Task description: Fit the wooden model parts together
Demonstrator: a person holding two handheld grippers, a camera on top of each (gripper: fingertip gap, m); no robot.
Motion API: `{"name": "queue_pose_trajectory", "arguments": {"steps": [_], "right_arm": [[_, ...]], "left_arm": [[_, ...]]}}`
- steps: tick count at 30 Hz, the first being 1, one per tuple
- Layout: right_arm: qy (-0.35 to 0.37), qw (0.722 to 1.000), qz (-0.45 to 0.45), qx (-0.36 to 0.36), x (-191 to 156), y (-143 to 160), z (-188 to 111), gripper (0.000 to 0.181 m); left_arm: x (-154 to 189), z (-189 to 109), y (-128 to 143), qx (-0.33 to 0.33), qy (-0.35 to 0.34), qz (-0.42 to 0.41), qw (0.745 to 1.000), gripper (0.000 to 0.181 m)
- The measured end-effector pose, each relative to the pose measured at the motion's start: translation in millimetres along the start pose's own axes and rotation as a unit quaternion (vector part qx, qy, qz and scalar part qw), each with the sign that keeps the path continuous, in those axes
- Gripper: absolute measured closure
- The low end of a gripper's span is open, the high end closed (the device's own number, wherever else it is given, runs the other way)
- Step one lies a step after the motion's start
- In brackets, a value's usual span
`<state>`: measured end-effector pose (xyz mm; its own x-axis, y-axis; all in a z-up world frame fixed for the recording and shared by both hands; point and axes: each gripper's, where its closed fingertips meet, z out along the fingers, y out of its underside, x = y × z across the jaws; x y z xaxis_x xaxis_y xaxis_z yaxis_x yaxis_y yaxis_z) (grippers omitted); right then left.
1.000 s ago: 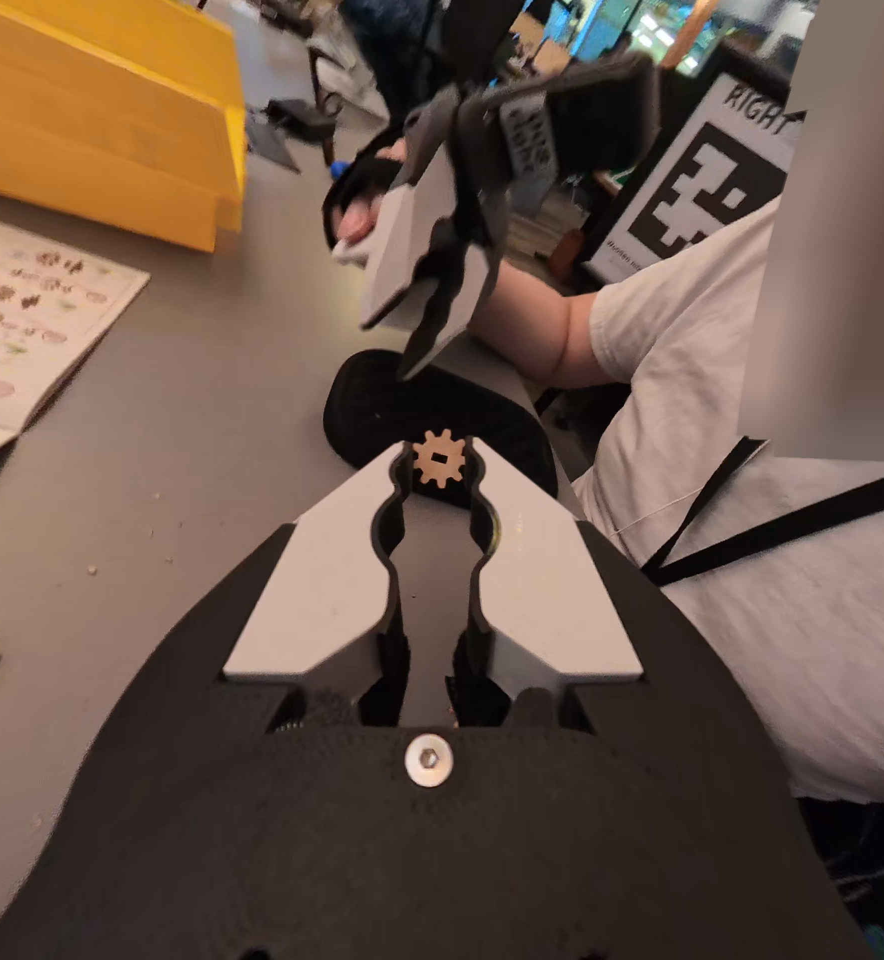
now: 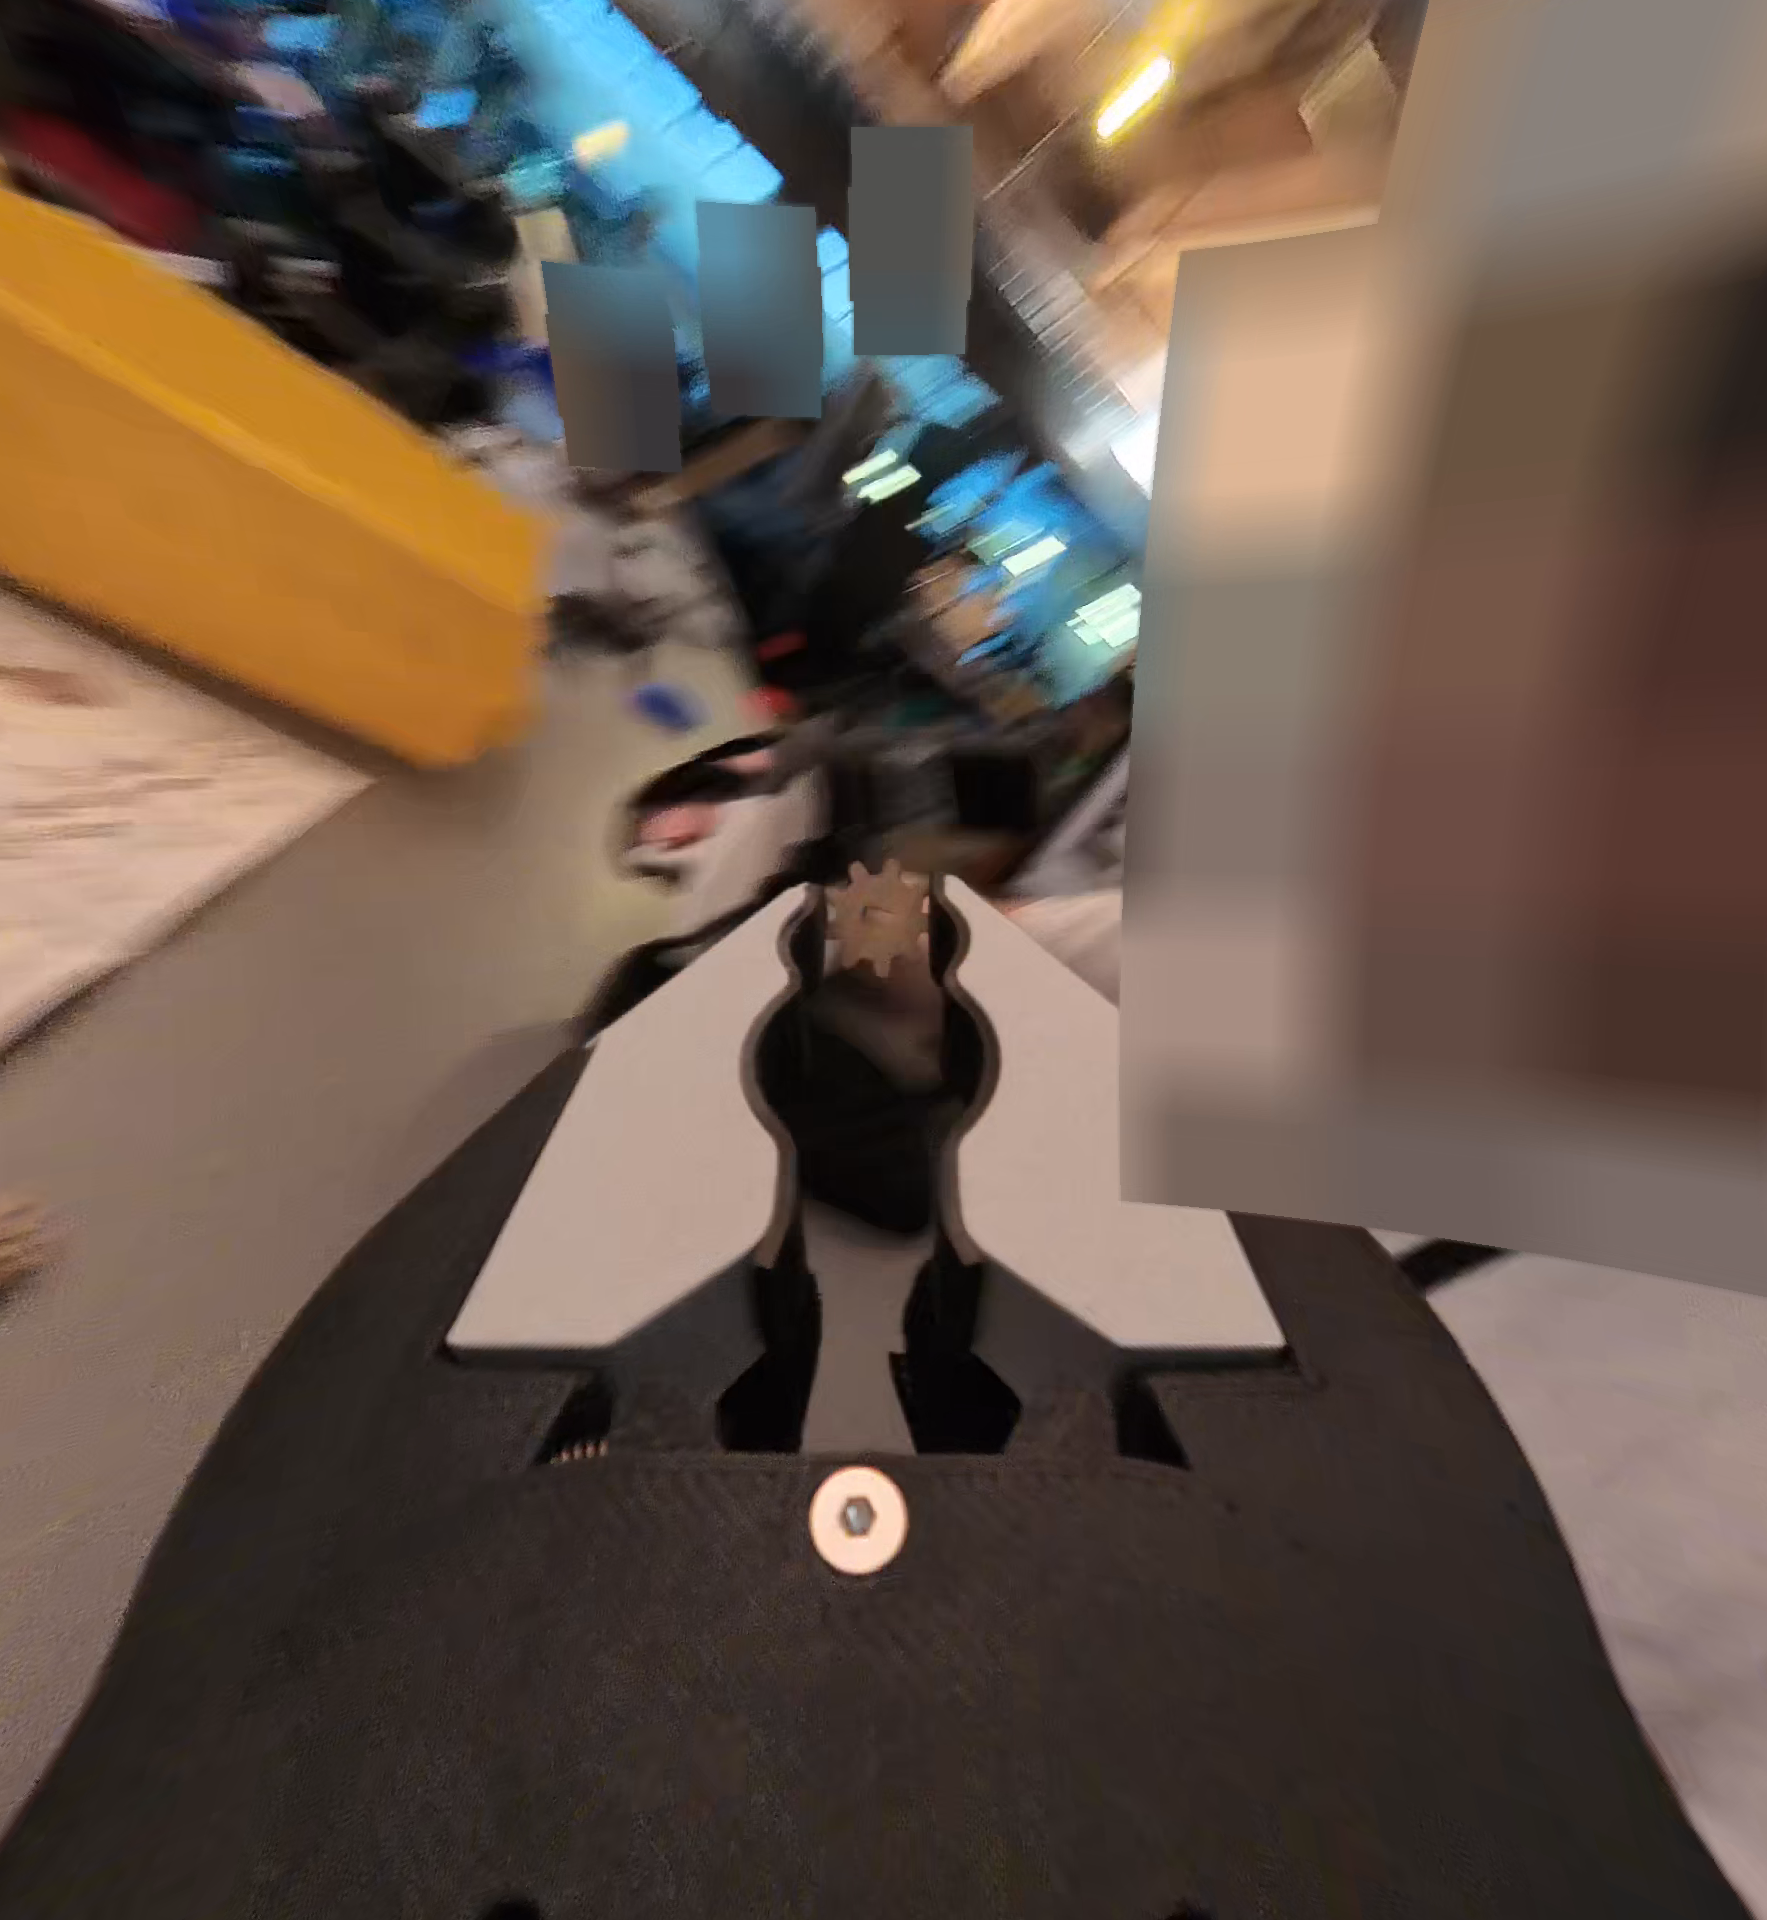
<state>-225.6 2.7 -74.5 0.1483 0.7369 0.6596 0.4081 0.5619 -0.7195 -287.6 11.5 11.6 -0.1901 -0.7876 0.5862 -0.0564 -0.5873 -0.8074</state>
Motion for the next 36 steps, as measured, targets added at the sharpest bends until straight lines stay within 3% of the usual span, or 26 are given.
{"name": "queue_pose_trajectory", "arguments": {"steps": [1,2,4,10,16,28,30,31,36], "right_arm": [[-0.025,0.999,0.039,0.000,-6.4,-1.4,6.0,0.158],[-0.055,0.995,0.086,-0.005,-13.7,-3.7,13.8,0.157],[-0.096,0.984,0.150,-0.030,-23.5,-5.2,33.1,0.158],[-0.161,0.965,0.152,-0.138,-34.8,27.3,81.5,0.163],[-0.203,0.944,0.215,-0.148,-39.6,38.3,105.4,0.168],[-0.212,0.937,0.223,-0.166,-44.5,45.0,113.3,0.166],[-0.221,0.934,0.228,-0.165,-46.2,43.7,114.7,0.170],[-0.228,0.932,0.229,-0.164,-48.5,42.7,114.7,0.181],[-0.218,0.938,0.215,-0.163,-48.6,42.0,115.5,0.181]], "left_arm": [[-11.2,-6.3,7.1,-0.034,-0.078,0.066,0.994,0.164],[-20.9,-14.7,12.9,-0.066,-0.146,0.129,0.979,0.164],[-26.5,-26.1,19.7,-0.103,-0.216,0.234,0.942,0.164],[-34.5,-35.8,29.8,-0.140,-0.260,0.298,0.907,0.163],[-44.1,-40.6,34.7,-0.133,-0.254,0.287,0.914,0.163],[-46.8,-46.3,31.8,-0.126,-0.263,0.280,0.915,0.163],[-46.3,-46.0,32.1,-0.127,-0.262,0.280,0.915,0.163],[-46.7,-46.0,32.4,-0.128,-0.262,0.279,0.915,0.163],[-48.9,-46.1,34.6,-0.133,-0.263,0.275,0.915,0.163]]}}
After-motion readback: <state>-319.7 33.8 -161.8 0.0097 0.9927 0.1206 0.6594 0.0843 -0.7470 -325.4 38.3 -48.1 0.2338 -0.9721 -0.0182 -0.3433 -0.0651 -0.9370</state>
